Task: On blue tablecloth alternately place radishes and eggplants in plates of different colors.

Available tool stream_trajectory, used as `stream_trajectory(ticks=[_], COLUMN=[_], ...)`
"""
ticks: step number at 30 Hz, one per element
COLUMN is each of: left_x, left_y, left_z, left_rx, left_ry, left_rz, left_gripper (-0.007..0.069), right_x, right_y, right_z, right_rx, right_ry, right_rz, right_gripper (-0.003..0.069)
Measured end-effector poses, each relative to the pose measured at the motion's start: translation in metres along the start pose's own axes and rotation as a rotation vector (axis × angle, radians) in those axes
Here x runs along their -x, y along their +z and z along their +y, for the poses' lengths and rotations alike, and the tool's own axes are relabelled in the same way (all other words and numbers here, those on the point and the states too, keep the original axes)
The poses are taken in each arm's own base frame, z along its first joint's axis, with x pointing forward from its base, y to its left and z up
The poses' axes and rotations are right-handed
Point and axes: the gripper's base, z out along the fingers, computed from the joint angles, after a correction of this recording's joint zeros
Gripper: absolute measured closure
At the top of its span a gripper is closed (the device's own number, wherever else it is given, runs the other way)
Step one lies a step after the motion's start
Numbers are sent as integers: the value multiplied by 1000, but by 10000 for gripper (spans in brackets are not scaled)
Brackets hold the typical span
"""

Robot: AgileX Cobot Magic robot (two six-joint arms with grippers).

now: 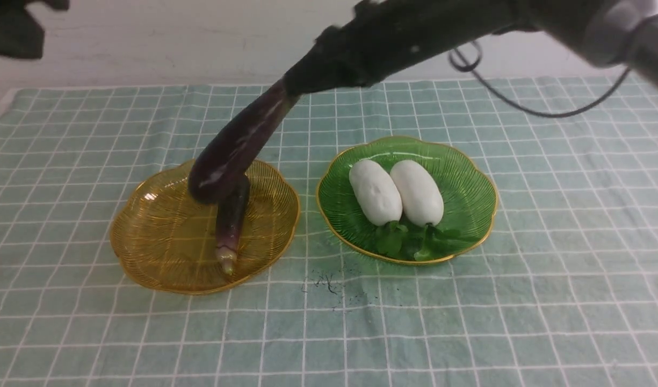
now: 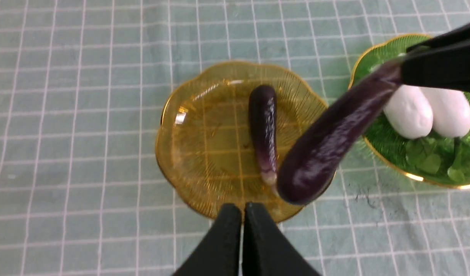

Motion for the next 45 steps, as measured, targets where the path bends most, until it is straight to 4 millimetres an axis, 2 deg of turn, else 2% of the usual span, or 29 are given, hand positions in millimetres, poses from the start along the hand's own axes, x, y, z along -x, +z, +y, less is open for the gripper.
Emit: stream_trajectory(ticks=[3, 8, 11, 16, 19, 22, 24, 27, 29, 34, 36, 37, 39, 41, 42, 43, 45], left_x=[-30, -62, -71, -78, -80, -80, -80, -80, -80, -79, -79, -79, -79, -79, -79, -79, -80], left_y=[-6, -19, -33, -49, -53, -54, -53, -53, -53, -53, -53, -53, -53, -53, -53, -53, -53], left_z=[8, 17, 21, 26, 27, 27, 27, 27, 28, 28, 28, 28, 28, 28, 28, 28, 28], left_rx=[16, 24, 21, 25, 23, 23, 23, 24, 34, 41, 41, 41, 41, 41, 41, 42, 42], left_ry=[-35, -67, -77, -81, -82, -83, -82, -82, -79, -78, -78, -78, -78, -78, -78, -77, -77], left_rz=[29, 30, -9, -66, -79, -80, -79, -79, -82, -84, -84, -84, -84, -84, -84, -84, -82], left_gripper=[631, 631, 631, 631, 631, 631, 631, 631, 631, 631, 631, 631, 631, 631, 631, 631, 631], right_x=[-11, -28, -35, -43, -47, -48, -48, -48, -44, -20, 1, 2, 13, 17, 21, 22, 26], right_y=[46, 96, 112, 123, 127, 129, 128, 126, 113, 62, 11, 6, -41, -60, -92, -111, -149], right_z=[23, 24, 15, 5, 2, 1, 2, 3, 4, 4, 13, 12, 24, 31, 43, 52, 73], right_rx=[-61, -173, -210, -220, -219, -217, -215, -207, -199, -232, -282, -288, -353, -386, -442, -477, -547], right_ry=[-35, -45, -23, 8, 19, 30, 33, 33, 37, 46, 15, 17, -14, -29, -31, -34, -47], right_rz=[8, -43, -80, -91, -85, -84, -80, -65, -23, -2, 8, 8, 53, 62, 80, 88, 61], right_gripper=[496, 496, 498, 480, 405, 279, 151, 92, 53, 60, 101, 111, 211, 258, 389, 469, 579])
